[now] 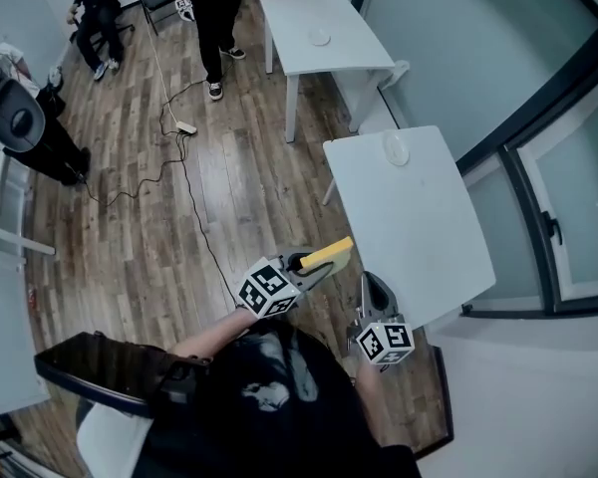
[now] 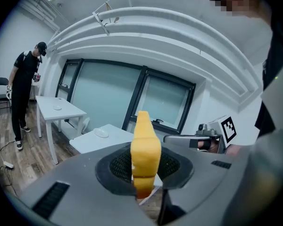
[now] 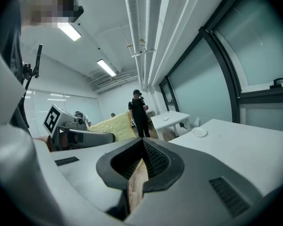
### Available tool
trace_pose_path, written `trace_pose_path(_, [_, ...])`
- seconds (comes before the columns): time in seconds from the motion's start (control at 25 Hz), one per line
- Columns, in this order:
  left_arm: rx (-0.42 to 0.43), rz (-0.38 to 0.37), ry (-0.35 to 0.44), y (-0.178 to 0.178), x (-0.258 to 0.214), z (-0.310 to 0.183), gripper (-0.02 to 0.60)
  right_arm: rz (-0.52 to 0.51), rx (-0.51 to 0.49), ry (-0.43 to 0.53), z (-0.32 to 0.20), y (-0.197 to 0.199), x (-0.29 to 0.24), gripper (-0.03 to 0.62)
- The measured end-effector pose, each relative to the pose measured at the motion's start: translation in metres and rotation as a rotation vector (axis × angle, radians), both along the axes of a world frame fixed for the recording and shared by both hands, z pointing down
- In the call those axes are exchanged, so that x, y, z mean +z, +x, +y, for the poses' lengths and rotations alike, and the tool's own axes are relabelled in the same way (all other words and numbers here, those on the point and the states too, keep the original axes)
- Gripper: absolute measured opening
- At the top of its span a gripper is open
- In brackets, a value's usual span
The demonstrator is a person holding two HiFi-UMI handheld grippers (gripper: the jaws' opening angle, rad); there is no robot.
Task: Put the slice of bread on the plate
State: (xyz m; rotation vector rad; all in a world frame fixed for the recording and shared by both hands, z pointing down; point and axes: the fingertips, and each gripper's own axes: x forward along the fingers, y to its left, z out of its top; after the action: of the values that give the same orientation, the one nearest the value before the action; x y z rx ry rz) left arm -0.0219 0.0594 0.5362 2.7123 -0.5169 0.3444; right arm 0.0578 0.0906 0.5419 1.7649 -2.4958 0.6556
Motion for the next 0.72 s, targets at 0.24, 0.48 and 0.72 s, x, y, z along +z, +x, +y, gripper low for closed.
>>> trace_pose_path(0.24, [0.041, -0.008, -0.041, 0.003, 0.018, -0.052, 0.089, -0.002, 0.048, -0.028, -0.047, 0.000, 0.011, 0.008])
trace_pose_path(0.48, [0.034, -0.008, -0.078, 0.030, 0.030, -0.107, 0.089, -0.011, 0.061, -0.058, -0.105, 0.031, 0.021, 0.008])
trace_pose_path(0.72, [0.024, -0.061, -0.071, 0.075, 0.054, -0.181, 0.091, -0.032, 0.057, -0.056, -0.174, 0.076, 0.031, 0.009])
